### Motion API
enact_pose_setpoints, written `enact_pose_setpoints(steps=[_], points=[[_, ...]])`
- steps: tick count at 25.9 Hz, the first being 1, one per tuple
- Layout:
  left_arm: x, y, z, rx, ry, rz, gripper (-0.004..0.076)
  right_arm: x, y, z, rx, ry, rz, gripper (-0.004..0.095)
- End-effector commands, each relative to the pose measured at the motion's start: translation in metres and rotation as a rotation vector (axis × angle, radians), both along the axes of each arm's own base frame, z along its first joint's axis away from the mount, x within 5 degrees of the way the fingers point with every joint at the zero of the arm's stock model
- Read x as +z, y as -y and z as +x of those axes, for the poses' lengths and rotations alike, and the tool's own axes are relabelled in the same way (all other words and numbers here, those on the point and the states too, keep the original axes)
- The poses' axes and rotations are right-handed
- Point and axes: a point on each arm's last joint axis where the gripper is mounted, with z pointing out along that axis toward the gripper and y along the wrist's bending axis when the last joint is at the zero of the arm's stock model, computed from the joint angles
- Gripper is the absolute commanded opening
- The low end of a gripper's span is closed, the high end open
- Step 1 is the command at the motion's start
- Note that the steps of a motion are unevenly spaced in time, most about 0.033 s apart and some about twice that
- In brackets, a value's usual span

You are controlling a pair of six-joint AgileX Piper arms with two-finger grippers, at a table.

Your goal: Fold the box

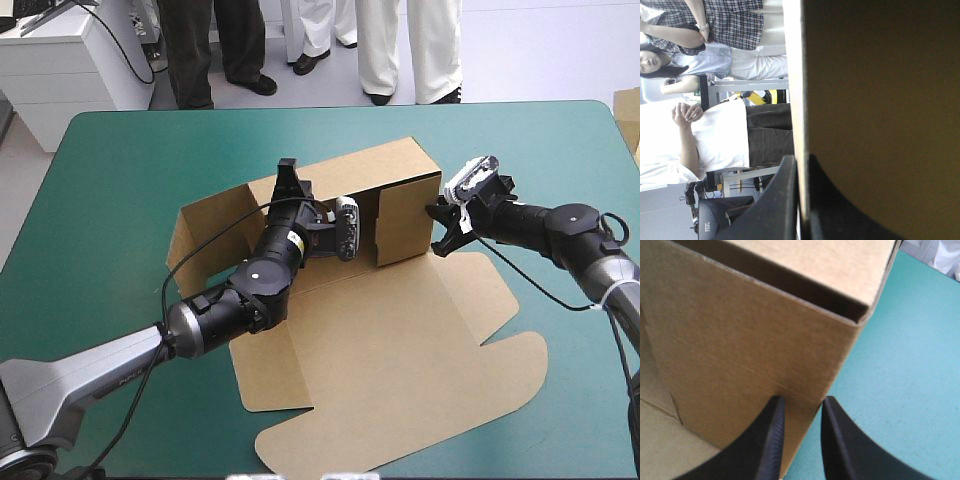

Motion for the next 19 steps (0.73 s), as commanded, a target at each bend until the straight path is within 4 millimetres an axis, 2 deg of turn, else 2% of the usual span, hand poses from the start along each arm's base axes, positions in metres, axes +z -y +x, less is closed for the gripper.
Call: enact_pose_setpoints(steps=[1, 2, 3, 5, 6, 8, 13, 19], points=[[0.027, -0.001, -0.006, -0.053, 0.070, -0.053, -0.0032, 0.023, -0.003, -0.001, 0.032, 0.122, 0.011, 0.0111], [0.027, -0.001, -0.006, -0.053, 0.070, -0.053, -0.0032, 0.023, -0.003, -0.001, 0.052, 0.145, -0.017, 0.0214], [0.027, -0.001, -0.006, -0.053, 0.070, -0.053, -0.0032, 0.024, -0.003, -0.001, 0.053, 0.151, -0.021, 0.0384], [0.027, -0.001, -0.006, -0.053, 0.070, -0.053, -0.0032, 0.024, -0.002, 0.000, 0.034, 0.151, -0.002, 0.0594], [0.027, -0.001, -0.006, -0.053, 0.070, -0.053, -0.0032, 0.025, -0.002, 0.001, 0.024, 0.153, 0.008, 0.0690], [0.027, -0.001, -0.006, -0.053, 0.070, -0.053, -0.0032, 0.026, -0.002, 0.002, 0.007, 0.155, 0.025, 0.0803], [0.027, -0.001, -0.006, -0.055, 0.070, -0.053, -0.0032, 0.027, -0.003, 0.004, -0.015, 0.144, 0.095, 0.0825], [0.027, -0.001, -0.006, -0.055, 0.070, -0.053, -0.0032, 0.004, -0.012, 0.018, 0.024, 0.040, 0.218, 0.0768]])
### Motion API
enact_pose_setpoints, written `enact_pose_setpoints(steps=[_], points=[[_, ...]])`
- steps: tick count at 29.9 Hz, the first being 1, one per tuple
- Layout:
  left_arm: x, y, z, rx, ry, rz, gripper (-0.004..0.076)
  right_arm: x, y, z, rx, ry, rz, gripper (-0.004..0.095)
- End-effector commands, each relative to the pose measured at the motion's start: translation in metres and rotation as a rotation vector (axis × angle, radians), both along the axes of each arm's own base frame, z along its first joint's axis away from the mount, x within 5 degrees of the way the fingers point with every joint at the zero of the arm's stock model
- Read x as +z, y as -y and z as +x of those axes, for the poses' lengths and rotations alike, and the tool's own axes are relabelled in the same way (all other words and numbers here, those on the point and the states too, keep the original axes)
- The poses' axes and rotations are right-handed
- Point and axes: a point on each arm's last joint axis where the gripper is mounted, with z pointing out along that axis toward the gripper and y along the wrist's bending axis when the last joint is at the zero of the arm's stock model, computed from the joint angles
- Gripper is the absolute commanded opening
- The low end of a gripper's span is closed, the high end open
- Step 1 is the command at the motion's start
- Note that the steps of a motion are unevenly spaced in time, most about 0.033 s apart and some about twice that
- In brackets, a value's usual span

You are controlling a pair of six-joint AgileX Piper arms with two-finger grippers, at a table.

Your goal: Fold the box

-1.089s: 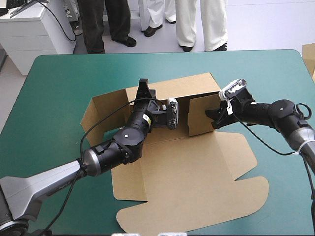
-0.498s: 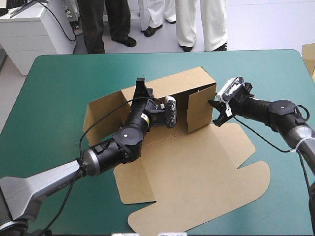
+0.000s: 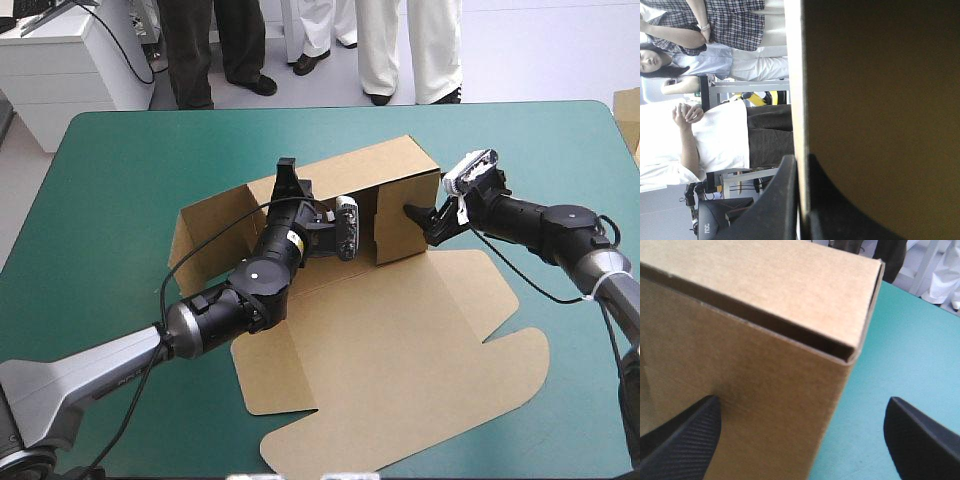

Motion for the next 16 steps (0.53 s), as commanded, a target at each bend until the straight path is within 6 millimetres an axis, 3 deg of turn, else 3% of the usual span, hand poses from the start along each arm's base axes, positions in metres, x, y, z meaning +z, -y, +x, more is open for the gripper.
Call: enact_pose_setpoints(steps=[1, 5, 15, 16], points=[[0.025, 0.000, -0.006, -0.052, 0.069, -0.047, -0.0032, 0.010, -0.006, 0.005, 0.024, 0.010, 0.112, 0.0748], [0.025, 0.000, -0.006, -0.052, 0.068, -0.049, -0.0032, 0.011, -0.010, 0.008, 0.064, 0.009, 0.142, 0.0627], [0.025, 0.000, -0.006, -0.052, 0.068, -0.049, -0.0032, 0.021, -0.012, 0.010, 0.088, 0.039, 0.150, -0.0020], [0.025, 0.000, -0.006, -0.052, 0.068, -0.048, -0.0032, 0.021, -0.012, 0.010, 0.090, 0.039, 0.151, -0.0019]])
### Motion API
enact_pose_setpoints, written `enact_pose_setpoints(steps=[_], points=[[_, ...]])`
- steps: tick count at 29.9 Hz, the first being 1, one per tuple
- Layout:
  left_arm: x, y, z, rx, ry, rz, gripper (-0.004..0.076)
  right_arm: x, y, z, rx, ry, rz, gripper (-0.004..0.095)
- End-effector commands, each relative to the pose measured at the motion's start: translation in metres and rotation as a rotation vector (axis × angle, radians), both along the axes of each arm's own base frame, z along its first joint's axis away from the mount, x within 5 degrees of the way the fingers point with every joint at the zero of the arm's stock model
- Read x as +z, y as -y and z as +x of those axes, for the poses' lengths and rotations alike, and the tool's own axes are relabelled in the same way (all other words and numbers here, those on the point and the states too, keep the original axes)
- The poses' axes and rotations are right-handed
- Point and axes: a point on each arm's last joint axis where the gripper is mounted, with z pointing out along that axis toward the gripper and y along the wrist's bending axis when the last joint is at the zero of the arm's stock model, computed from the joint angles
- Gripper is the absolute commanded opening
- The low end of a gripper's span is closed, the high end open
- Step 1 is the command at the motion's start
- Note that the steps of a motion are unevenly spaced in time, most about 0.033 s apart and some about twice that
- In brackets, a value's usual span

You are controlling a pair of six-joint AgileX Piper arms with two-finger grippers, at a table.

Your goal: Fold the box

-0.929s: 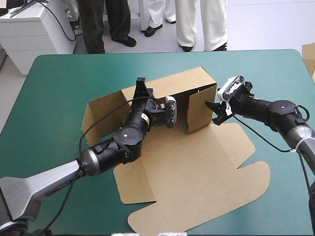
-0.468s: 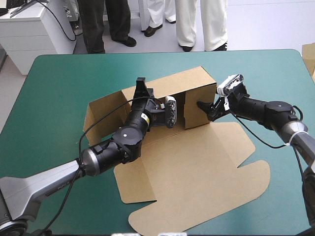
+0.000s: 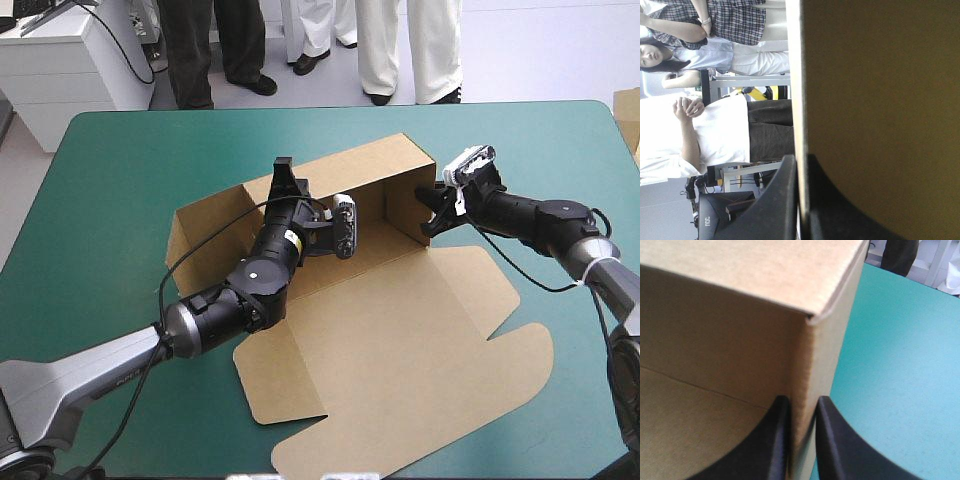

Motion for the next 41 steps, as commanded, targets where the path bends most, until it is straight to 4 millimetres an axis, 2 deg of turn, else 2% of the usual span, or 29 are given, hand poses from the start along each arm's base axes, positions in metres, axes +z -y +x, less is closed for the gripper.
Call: enact_pose_setpoints(steps=[1, 8, 10, 14, 15, 18, 22, 25, 30, 35, 38, 41], points=[[0.025, 0.002, -0.007, -0.068, 0.066, -0.048, -0.0032, 0.031, -0.010, -0.008, 0.092, 0.079, 0.092, -0.0023], [0.025, 0.002, -0.006, -0.072, 0.077, -0.039, -0.0031, 0.032, -0.012, -0.010, 0.121, 0.076, 0.111, -0.0023], [0.025, 0.002, -0.007, -0.074, 0.077, -0.039, -0.0008, 0.032, -0.012, -0.009, 0.111, 0.063, 0.121, -0.0023], [0.028, 0.004, -0.010, -0.077, 0.083, -0.044, 0.0156, 0.032, -0.011, -0.009, 0.101, 0.060, 0.120, -0.0023], [0.029, 0.006, -0.012, -0.085, 0.087, -0.043, 0.0227, 0.032, -0.010, -0.008, 0.089, 0.056, 0.119, -0.0023], [0.032, 0.015, -0.024, -0.128, 0.087, -0.062, 0.0345, 0.031, -0.008, -0.006, 0.048, 0.031, 0.132, -0.0022], [0.036, 0.029, -0.045, -0.196, 0.093, -0.078, 0.0363, 0.030, -0.006, -0.004, 0.003, 0.012, 0.138, -0.0023], [0.046, 0.038, -0.061, -0.243, 0.092, -0.132, 0.0363, 0.029, -0.005, -0.003, -0.018, 0.005, 0.138, -0.0022], [0.076, 0.045, -0.079, -0.259, 0.044, -0.297, 0.0363, 0.032, -0.004, -0.004, -0.032, 0.000, 0.150, -0.0022], [0.119, 0.038, -0.078, -0.166, 0.018, -0.475, 0.0363, 0.037, -0.003, -0.006, -0.064, -0.016, 0.167, -0.0022], [0.147, 0.027, -0.072, -0.108, 0.016, -0.582, 0.0363, 0.039, -0.001, -0.008, -0.084, -0.023, 0.142, -0.0022], [0.167, 0.005, -0.053, -0.014, -0.023, -0.703, 0.0363, 0.043, 0.002, -0.010, -0.112, -0.048, 0.121, -0.0022]])
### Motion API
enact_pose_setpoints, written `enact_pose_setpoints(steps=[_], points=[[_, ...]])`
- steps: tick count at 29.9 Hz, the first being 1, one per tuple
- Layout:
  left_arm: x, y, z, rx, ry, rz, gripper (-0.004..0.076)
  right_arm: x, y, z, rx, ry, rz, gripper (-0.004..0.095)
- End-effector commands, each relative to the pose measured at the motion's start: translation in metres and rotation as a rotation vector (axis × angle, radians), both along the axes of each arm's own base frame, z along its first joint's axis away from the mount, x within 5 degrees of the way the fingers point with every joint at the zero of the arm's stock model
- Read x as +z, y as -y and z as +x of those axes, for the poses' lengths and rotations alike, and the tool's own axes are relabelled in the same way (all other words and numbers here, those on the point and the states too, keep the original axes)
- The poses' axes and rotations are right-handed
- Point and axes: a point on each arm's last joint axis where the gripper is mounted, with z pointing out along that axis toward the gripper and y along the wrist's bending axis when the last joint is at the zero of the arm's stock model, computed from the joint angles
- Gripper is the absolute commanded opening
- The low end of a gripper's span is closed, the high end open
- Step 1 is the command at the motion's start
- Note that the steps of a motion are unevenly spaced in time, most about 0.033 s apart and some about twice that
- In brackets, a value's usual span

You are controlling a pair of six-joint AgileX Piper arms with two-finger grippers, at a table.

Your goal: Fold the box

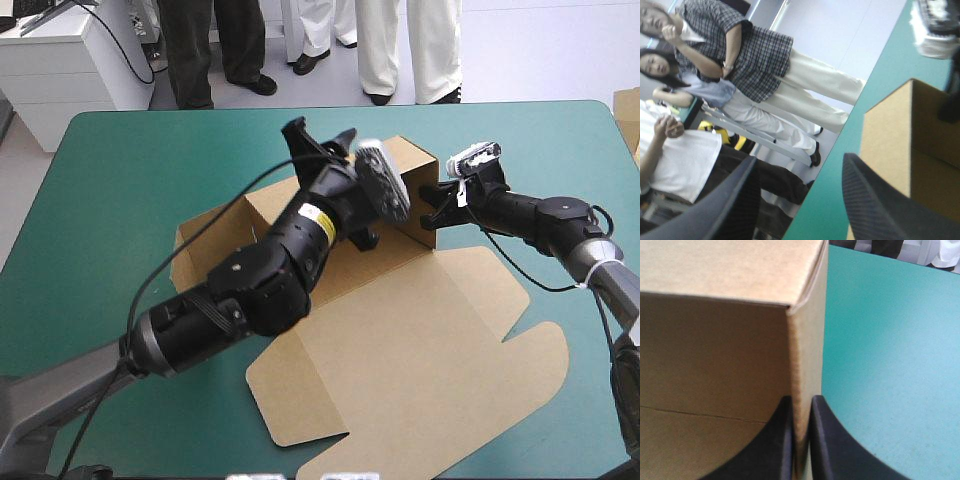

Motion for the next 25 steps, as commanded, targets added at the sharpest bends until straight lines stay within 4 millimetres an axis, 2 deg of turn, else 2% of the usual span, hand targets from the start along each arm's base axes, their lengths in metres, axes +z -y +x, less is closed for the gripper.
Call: enact_pose_setpoints(steps=[1, 3, 6, 7, 11, 16, 19, 22, 25], points=[[0.047, -0.043, 0.016, 0.098, -0.032, -0.198, 0.0363, 0.036, -0.001, -0.007, -0.021, 0.035, 0.054, -0.0022], [0.054, -0.065, 0.035, 0.169, -0.068, -0.248, 0.0362, 0.038, 0.000, -0.008, -0.019, 0.022, 0.029, -0.0022], [0.055, -0.109, 0.068, 0.320, -0.120, -0.306, 0.0362, 0.042, 0.001, -0.009, -0.029, -0.004, 0.017, -0.0022], [0.053, -0.130, 0.080, 0.393, -0.155, -0.327, 0.0362, 0.043, 0.002, -0.011, -0.039, -0.017, 0.020, -0.0022], [0.041, -0.197, 0.106, 0.612, -0.287, -0.397, 0.0362, 0.051, 0.003, -0.012, -0.060, -0.037, 0.034, -0.0022], [0.028, -0.268, 0.117, 0.806, -0.411, -0.553, 0.0362, 0.069, 0.005, -0.012, -0.082, -0.070, 0.010, -0.0022], [0.021, -0.299, 0.115, 0.909, -0.440, -0.592, 0.0362, 0.084, 0.008, -0.011, -0.111, -0.113, -0.023, -0.0022], [0.010, -0.318, 0.111, 0.970, -0.478, -0.629, 0.0362, 0.101, 0.013, -0.011, -0.171, -0.157, -0.041, -0.0022], [-0.009, -0.321, 0.105, 0.978, -0.520, -0.654, 0.0362, 0.119, 0.017, -0.013, -0.206, -0.183, -0.079, -0.0022]])
